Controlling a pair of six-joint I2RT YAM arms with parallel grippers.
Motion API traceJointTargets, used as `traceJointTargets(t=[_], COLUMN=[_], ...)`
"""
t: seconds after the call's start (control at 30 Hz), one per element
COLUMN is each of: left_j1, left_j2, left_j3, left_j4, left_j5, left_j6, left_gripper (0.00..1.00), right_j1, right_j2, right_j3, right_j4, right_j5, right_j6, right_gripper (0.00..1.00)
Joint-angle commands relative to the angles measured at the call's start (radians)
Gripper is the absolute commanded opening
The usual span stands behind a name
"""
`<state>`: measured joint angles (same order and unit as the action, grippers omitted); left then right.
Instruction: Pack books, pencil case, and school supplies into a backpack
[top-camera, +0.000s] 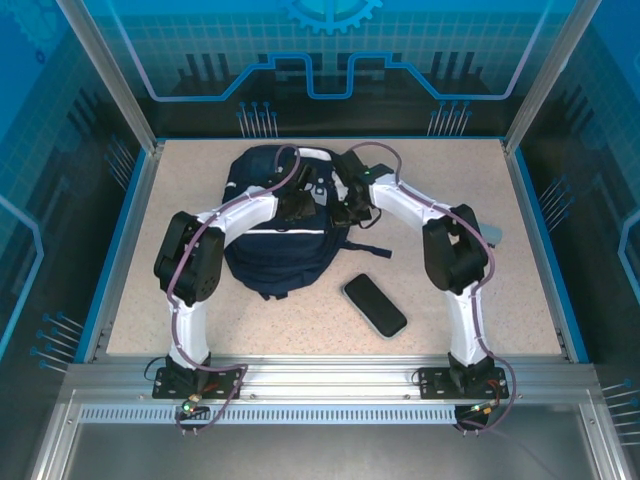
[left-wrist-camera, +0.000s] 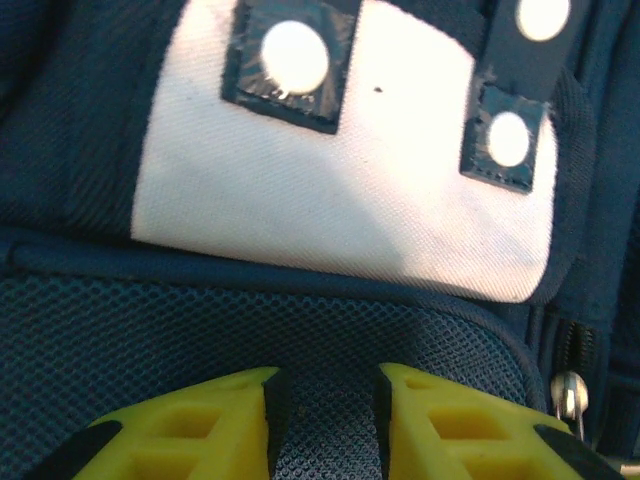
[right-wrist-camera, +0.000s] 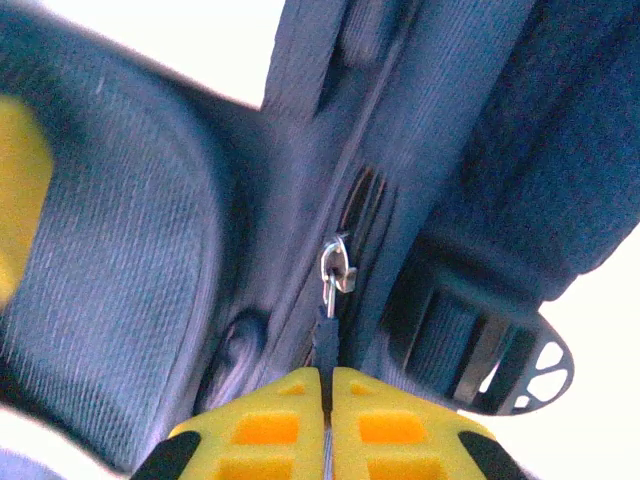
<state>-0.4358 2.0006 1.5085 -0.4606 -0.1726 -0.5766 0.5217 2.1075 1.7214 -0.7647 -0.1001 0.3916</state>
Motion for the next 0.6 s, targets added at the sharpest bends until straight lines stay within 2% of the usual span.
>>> traceJointTargets(t=[0.0, 0.27, 0.57], left_j1=[0.022, 0.023, 0.022], left_j2=[0.092, 0.098, 0.086], left_j3=[-0.013, -0.013, -0.018], left_j4=[-0.049, -0.033, -0.014], left_j5=[-0.098, -0.079, -0.046], left_j6=[-0.049, -0.053, -0.061], left_gripper=[0.33, 0.33, 0.33], right_j1=[0.016, 0.044, 0.109], right_j2=[-0.077, -0.174, -0.246], right_j3=[-0.102, -0.260, -0.447], right_j4=[-0.031, 0.070, 0.284], right_j5=[-0.156, -0.204, -0.379], right_j6=[0.038, 0.074, 0.218], right_gripper=[0.08, 0.06, 0.00])
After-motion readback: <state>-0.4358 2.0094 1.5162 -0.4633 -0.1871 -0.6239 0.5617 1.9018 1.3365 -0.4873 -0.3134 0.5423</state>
